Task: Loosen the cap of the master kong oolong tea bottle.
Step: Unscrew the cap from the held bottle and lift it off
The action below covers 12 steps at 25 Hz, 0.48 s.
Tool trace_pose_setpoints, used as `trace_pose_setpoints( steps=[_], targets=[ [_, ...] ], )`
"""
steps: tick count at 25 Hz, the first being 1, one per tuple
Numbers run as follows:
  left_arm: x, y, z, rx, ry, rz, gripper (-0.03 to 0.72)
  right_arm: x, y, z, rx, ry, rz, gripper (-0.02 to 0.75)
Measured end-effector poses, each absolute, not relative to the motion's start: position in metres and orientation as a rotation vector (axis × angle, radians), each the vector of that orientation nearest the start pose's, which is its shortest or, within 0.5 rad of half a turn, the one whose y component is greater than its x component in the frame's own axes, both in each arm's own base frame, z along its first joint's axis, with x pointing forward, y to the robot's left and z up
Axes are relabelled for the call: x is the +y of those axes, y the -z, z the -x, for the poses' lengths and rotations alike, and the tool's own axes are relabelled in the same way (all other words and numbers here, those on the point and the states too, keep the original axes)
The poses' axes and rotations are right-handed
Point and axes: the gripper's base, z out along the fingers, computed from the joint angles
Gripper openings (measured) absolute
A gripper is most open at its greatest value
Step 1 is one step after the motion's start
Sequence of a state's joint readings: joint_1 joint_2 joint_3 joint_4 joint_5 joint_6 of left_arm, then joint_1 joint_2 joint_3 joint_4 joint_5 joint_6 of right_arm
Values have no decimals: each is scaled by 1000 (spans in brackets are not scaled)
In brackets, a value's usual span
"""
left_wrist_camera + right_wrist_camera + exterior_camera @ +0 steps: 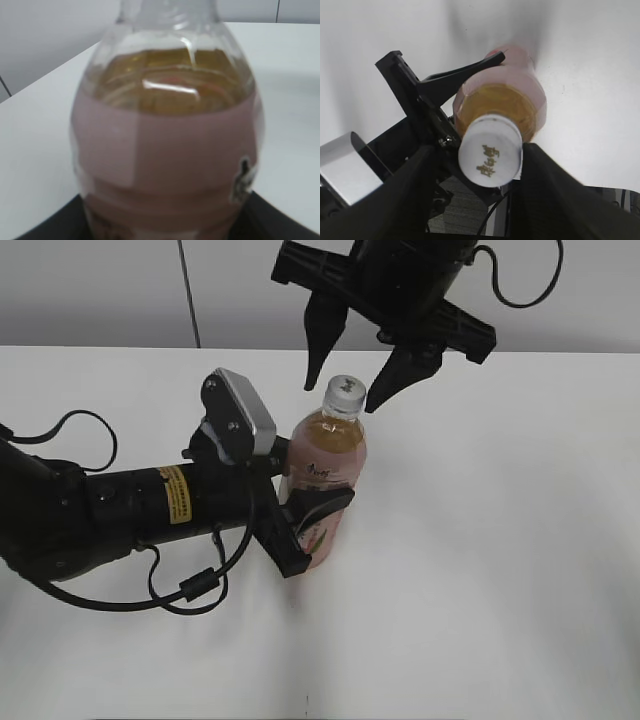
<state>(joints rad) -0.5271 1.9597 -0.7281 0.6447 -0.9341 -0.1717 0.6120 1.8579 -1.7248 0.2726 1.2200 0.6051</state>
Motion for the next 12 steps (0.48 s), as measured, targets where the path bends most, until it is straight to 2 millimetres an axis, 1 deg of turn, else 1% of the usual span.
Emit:
trace_pose_setpoints(
  steps=[8,12],
  targets=[
    [-210,-125,-274,1601,665,-1030,368,245,-309,-312,2985,-575,-104,414],
    [-210,-125,-274,1601,665,-1030,368,245,-309,-312,2985,-575,-105,370]
  ],
)
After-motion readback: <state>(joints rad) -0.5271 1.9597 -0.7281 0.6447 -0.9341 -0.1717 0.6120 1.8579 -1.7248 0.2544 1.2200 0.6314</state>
